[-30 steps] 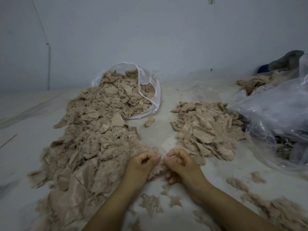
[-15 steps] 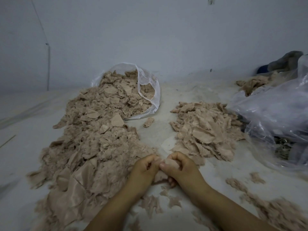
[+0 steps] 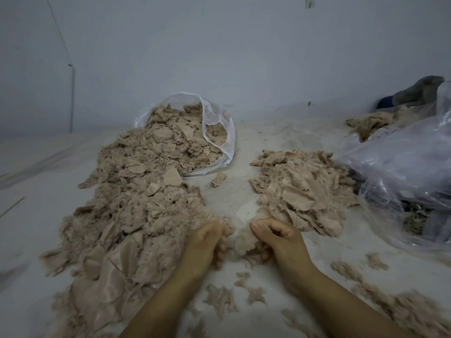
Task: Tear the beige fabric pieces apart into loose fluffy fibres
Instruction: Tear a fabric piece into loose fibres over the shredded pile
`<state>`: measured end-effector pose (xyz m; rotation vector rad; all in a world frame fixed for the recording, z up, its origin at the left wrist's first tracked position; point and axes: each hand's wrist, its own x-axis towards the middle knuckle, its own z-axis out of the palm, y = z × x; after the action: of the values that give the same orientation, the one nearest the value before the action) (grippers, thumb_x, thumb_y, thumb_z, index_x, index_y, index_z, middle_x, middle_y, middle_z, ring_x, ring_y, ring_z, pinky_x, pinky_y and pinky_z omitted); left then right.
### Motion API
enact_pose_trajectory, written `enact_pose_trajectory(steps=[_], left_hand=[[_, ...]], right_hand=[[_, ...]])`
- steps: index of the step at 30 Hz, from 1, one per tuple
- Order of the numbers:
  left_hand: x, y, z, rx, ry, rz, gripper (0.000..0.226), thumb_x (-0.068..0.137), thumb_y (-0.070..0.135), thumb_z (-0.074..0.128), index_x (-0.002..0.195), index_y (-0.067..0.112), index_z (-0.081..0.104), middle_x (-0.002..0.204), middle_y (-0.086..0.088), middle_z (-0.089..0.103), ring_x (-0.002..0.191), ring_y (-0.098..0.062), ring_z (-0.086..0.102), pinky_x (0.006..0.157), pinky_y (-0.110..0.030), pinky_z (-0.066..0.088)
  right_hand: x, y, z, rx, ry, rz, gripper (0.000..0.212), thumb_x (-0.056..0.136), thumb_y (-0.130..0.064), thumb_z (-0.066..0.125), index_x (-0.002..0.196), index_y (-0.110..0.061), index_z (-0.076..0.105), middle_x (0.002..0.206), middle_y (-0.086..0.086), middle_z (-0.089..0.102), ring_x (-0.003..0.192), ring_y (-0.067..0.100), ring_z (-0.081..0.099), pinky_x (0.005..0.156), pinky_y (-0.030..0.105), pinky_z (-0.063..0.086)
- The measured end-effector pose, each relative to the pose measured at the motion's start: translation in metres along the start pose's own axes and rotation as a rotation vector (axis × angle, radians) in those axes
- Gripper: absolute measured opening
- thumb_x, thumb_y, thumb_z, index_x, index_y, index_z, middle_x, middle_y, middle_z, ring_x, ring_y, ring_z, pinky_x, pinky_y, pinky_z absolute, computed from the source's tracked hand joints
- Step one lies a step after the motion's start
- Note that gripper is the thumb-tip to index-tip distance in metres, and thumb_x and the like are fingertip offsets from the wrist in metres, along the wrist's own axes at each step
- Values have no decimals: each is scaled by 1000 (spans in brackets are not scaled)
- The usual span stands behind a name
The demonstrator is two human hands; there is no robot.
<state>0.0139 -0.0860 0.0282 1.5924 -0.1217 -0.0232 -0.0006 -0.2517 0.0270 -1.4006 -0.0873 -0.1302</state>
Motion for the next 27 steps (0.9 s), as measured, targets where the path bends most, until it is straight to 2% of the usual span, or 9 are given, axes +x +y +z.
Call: enact_pose_trajectory(steps=[3,5,9,13,16,19,21,23,27], left_hand=[[-8,-2,13,-15,-230,-66,26,84,42,60,84,18,69,64,-5,60,52,-14,54,46,-25,43],[-7,-2,13,-10,-214,-48,12,85,26,65,75,19,69,58,-1,60,47,-10,51,45,-22,42],[-3,0,5,-21,-91,-55,11,78,6,72,74,12,64,55,2,57,43,-9,49,44,-21,44],[-5,1,3,57,-229,-138,12,74,1,75,75,10,68,63,-7,62,44,-11,52,45,-20,46],[-7,4,2,46,-257,-165,12,69,16,80,78,13,72,73,-7,66,52,-10,57,49,-20,49],[-5,5,2,-146,-244,-222,50,67,43,75,105,12,66,86,-7,66,65,-16,58,52,-27,52],[-4,5,3,-159,-201,-216,41,76,34,72,106,8,64,84,-6,68,63,-14,60,51,-26,52],[-3,2,2,-108,-178,-187,21,77,17,73,96,8,68,80,-7,70,61,-13,63,51,-23,52],[-1,0,-1,-122,-220,-207,24,64,0,80,83,11,72,81,-8,70,69,-18,67,58,-24,55]], right_hand=[[-2,-1,3,77,-53,18,12,83,-15,67,82,-6,75,76,9,71,68,17,67,60,22,52],[-3,-1,4,87,-47,44,9,83,-13,67,82,-9,75,75,10,70,64,19,65,56,23,52],[1,-1,2,120,40,123,21,87,-9,63,70,-17,73,69,10,66,56,17,60,49,24,50],[4,1,-2,91,121,137,15,89,-12,63,76,-15,69,55,7,58,43,15,51,41,23,42],[3,0,-3,29,109,88,3,87,-13,66,84,-13,67,53,6,60,40,12,51,40,21,43],[0,1,-1,-68,45,13,8,80,-11,74,78,-18,70,65,4,67,53,14,58,49,22,49],[-2,2,1,-72,-13,-12,11,79,-9,74,74,-18,70,66,3,66,57,13,60,52,21,50],[-3,2,2,-28,-6,-1,18,80,-6,71,69,-20,70,64,4,65,54,13,59,51,21,50],[2,1,-3,18,109,40,17,83,-4,68,71,-17,66,63,8,66,48,17,58,46,23,51]])
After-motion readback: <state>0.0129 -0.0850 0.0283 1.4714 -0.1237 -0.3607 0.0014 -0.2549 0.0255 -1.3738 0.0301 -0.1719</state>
